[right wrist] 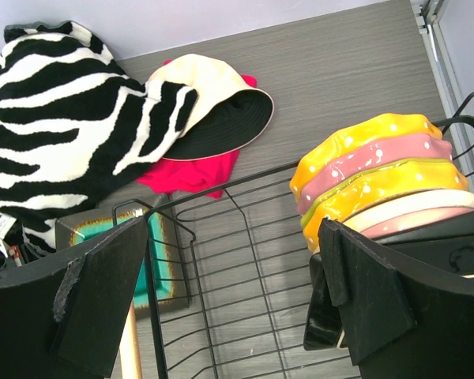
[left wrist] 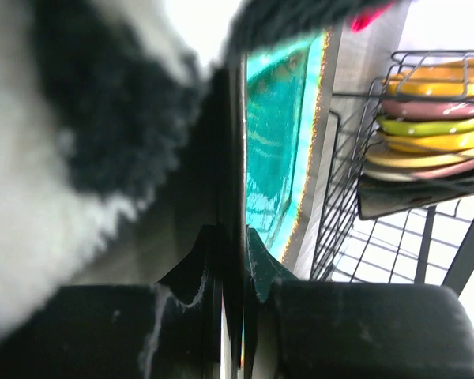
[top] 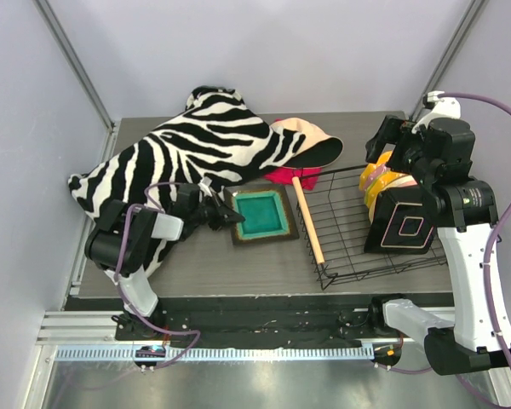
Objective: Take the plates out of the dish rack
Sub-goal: Place the plate at the center of the board.
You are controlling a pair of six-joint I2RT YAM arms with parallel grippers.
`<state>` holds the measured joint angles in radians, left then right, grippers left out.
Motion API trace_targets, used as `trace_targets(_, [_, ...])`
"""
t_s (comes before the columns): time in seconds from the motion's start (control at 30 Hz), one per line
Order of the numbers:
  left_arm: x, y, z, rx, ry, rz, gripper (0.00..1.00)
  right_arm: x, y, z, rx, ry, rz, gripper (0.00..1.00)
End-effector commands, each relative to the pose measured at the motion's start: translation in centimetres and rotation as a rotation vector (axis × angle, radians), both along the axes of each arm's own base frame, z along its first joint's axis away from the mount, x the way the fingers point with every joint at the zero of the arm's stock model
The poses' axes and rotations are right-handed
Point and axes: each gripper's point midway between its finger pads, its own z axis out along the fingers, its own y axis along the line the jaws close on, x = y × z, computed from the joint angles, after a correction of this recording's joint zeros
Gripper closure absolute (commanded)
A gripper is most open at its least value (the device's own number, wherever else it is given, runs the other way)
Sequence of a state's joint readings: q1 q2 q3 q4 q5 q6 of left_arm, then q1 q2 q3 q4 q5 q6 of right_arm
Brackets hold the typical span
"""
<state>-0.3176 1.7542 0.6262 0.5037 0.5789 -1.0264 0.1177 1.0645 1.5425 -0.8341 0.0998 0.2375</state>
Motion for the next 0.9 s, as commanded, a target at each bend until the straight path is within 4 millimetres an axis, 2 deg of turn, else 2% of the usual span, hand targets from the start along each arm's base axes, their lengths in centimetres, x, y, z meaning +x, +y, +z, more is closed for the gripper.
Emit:
trace_targets(0.0, [4.8,-0.4,4.7,-0.115,-0.171,0.004,1.00,-0.7,-0.8,2.1,-0.027,-0.062,-0.022,0.00])
trace_targets(0.17, [6.8,1.7,3.9,-0.086,-0.168,0.017,1.00,-1.3,-1.1,2.2,-0.037,-0.059,-0.032,0.00])
trace_targets(0.33, [7.8,1.4,3.7,-0.072,-0.183,-0.011,1.00,-1.4,-1.0,1.9,-0.034,-0.050,-0.029,0.00])
trace_targets(0.4, [7.6,1.0,3.4,-0.081,-0.171,-0.036,0.99,-1.3,-1.0,1.9,-0.031,-0.049,-0.029,0.00])
trace_targets(0.47, [7.2,0.7,2.8,-0.071,-0.160,-0.052,0.93,-1.3,-0.9,1.8,-0.030,-0.047,-0.026,0.00])
trace_targets(0.5, [6.8,0.3,2.6,-0.064,-0.153,-0.065,0.85,-1.2,-0.9,1.8,-0.028,-0.047,-0.027,0.00])
trace_targets(0.53, [6.7,0.3,2.5,-0.054,-0.153,-0.068,0.81,-1.2,-0.9,1.8,-0.023,-0.046,-0.028,0.00])
trace_targets(0.57, [6.4,0.5,1.9,-0.025,-0.136,-0.068,0.77,-1.1,-0.8,1.7,-0.023,-0.043,-0.027,0.00])
trace_targets(0.6, [6.3,0.7,1.8,-0.009,-0.135,-0.066,0.68,-1.0,-0.8,1.6,-0.021,-0.040,-0.028,0.00])
trace_targets(0.63, [6.3,0.8,2.3,0.008,-0.147,-0.064,0.64,-1.0,-0.8,1.6,-0.019,-0.039,-0.027,0.00])
trace_targets(0.7, [6.1,1.6,2.0,0.074,-0.136,-0.059,0.55,-1.1,-0.8,1.7,-0.017,-0.043,-0.029,0.00])
trace_targets(0.73, [6.1,1.8,2.7,0.089,-0.151,-0.056,0.53,-1.1,-0.8,1.6,-0.018,-0.041,-0.030,0.00])
trace_targets(0.83, [5.9,2.6,2.8,0.149,-0.150,-0.044,0.46,-1.2,-0.9,1.5,-0.018,-0.040,-0.034,0.00])
trace_targets(0.87, [5.9,2.7,3.5,0.153,-0.163,-0.039,0.44,-1.2,-0.9,1.4,-0.018,-0.038,-0.034,0.00])
